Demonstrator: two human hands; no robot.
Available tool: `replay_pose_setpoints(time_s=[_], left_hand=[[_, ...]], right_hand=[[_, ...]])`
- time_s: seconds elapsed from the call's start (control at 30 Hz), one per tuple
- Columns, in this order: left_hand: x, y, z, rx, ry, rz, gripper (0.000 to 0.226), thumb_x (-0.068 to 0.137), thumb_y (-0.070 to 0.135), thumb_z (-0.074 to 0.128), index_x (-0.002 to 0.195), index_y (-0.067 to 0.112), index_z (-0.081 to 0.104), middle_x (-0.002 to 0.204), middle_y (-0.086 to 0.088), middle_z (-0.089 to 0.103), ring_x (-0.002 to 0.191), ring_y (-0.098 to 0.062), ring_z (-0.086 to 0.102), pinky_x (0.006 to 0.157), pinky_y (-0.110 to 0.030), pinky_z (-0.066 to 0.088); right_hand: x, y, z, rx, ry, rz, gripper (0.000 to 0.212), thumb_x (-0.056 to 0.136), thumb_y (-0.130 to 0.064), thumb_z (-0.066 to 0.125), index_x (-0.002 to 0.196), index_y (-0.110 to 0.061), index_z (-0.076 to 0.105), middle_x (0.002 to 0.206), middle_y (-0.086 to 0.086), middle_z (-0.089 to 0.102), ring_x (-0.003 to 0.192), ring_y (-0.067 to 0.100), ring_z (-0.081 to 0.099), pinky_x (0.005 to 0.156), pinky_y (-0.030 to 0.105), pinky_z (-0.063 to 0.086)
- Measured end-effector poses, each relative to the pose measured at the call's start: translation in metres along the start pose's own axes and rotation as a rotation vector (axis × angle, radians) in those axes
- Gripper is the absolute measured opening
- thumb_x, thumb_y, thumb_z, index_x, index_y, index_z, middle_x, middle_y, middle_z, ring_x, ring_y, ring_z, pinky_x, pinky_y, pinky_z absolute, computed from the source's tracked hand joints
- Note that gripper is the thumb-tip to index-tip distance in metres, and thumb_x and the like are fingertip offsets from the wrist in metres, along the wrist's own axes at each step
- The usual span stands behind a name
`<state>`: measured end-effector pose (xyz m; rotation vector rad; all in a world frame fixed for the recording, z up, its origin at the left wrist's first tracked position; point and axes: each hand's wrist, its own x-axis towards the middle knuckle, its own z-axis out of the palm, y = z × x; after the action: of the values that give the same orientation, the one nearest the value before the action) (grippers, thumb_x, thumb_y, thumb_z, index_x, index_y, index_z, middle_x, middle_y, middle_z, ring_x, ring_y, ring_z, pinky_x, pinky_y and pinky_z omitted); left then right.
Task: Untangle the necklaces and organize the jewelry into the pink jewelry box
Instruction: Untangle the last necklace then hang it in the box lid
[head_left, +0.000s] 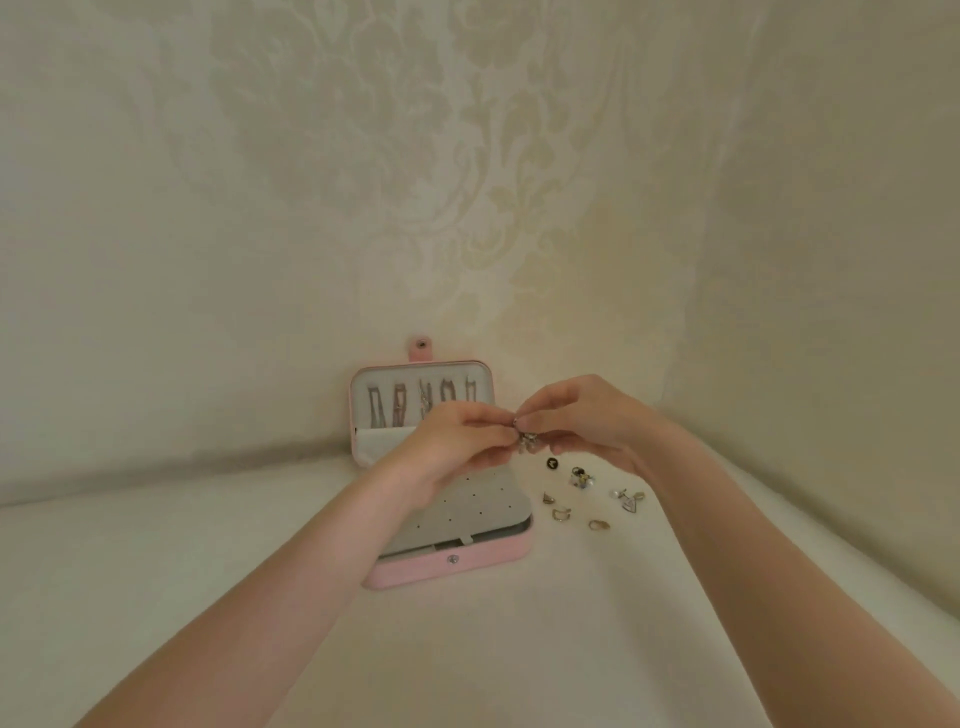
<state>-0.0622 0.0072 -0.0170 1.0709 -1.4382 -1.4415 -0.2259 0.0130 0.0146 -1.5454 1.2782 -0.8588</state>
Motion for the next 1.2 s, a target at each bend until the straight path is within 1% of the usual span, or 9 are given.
replay_pose_setpoints(time_s=[0.17,0.3,0.4,0.57,0.63,0.77,0.83,1.03,1.2], left_hand=[[0.001,-0.017,0.036,-0.049,-0.092,-0.055,0.019,0.081,0.001,0.067,0.099,0.006,0.067,0.083,-0.004,0.070,0.071,-0.007,0.066,0.067,-0.016,0.052],[0.004,-0.032,0.066,-0.033,-0.057,0.004,0.015,0.084,0.005,0.066,0.098,0.008,0.066,0.078,-0.003,0.065,0.068,-0.009,0.060,0.064,-0.017,0.047],[0.008,-0.040,0.080,-0.028,-0.066,0.000,0.012,0.085,0.004,0.062,0.090,0.014,0.065,0.067,0.003,0.062,0.060,-0.008,0.052,0.061,-0.022,0.038],[0.010,-0.037,0.086,-0.225,-0.145,-0.044,0.014,0.086,0.000,0.055,0.093,0.012,0.059,0.069,0.000,0.056,0.056,-0.005,0.050,0.055,-0.017,0.044],[0.010,-0.037,0.082,-0.054,-0.170,0.027,0.015,0.088,0.002,0.054,0.090,0.016,0.056,0.069,0.003,0.056,0.054,-0.004,0.049,0.056,-0.017,0.043],[0.008,-0.045,0.079,0.658,-0.152,0.289,0.016,0.082,0.013,0.059,0.092,0.022,0.051,0.076,0.007,0.057,0.062,-0.005,0.049,0.062,-0.021,0.039],[0.008,-0.046,0.081,0.728,-0.075,0.380,0.014,0.078,0.014,0.063,0.085,0.023,0.056,0.070,0.012,0.056,0.061,-0.004,0.048,0.063,-0.023,0.040],[0.009,-0.042,0.079,0.209,-0.034,0.259,0.015,0.083,0.003,0.062,0.071,0.013,0.062,0.067,0.001,0.062,0.060,-0.007,0.058,0.056,-0.021,0.043],[0.006,-0.042,0.077,0.101,-0.068,0.236,0.008,0.085,0.004,0.063,0.078,0.007,0.063,0.067,-0.006,0.065,0.057,-0.007,0.061,0.053,-0.016,0.044]], right_hand=[[-0.025,0.040,-0.011,0.074,0.133,-0.016,0.004,0.080,-0.001,0.068,0.084,-0.003,0.067,0.075,0.013,0.062,0.064,0.015,0.054,0.058,0.021,0.044],[-0.037,0.068,-0.019,0.307,0.204,-0.042,0.004,0.083,0.002,0.064,0.085,-0.002,0.066,0.070,0.008,0.061,0.057,0.010,0.053,0.051,0.015,0.043],[-0.041,0.086,-0.021,0.538,0.201,-0.057,0.008,0.085,0.003,0.059,0.082,-0.003,0.064,0.066,0.002,0.063,0.060,0.009,0.056,0.054,0.016,0.045],[-0.042,0.087,-0.035,0.627,0.108,-0.048,0.013,0.073,-0.004,0.065,0.081,-0.010,0.057,0.066,0.007,0.055,0.058,0.014,0.050,0.053,0.018,0.046],[-0.043,0.086,-0.038,0.587,0.071,-0.046,0.015,0.074,-0.003,0.065,0.079,-0.012,0.054,0.067,0.008,0.053,0.058,0.015,0.048,0.053,0.018,0.044],[-0.044,0.091,-0.035,0.421,0.053,-0.014,0.023,0.085,0.007,0.058,0.075,-0.012,0.050,0.062,0.004,0.051,0.054,0.011,0.046,0.053,0.018,0.040],[-0.045,0.092,-0.034,0.420,0.049,-0.032,0.022,0.086,0.005,0.058,0.076,-0.013,0.050,0.063,0.003,0.051,0.054,0.011,0.046,0.053,0.019,0.040],[-0.050,0.091,-0.040,0.532,0.060,-0.121,0.014,0.082,0.001,0.061,0.089,-0.010,0.056,0.072,0.006,0.059,0.063,0.015,0.054,0.061,0.022,0.045],[-0.052,0.087,-0.036,0.380,0.039,-0.117,0.013,0.078,-0.002,0.066,0.090,-0.004,0.062,0.075,0.005,0.063,0.066,0.011,0.059,0.062,0.019,0.048]])
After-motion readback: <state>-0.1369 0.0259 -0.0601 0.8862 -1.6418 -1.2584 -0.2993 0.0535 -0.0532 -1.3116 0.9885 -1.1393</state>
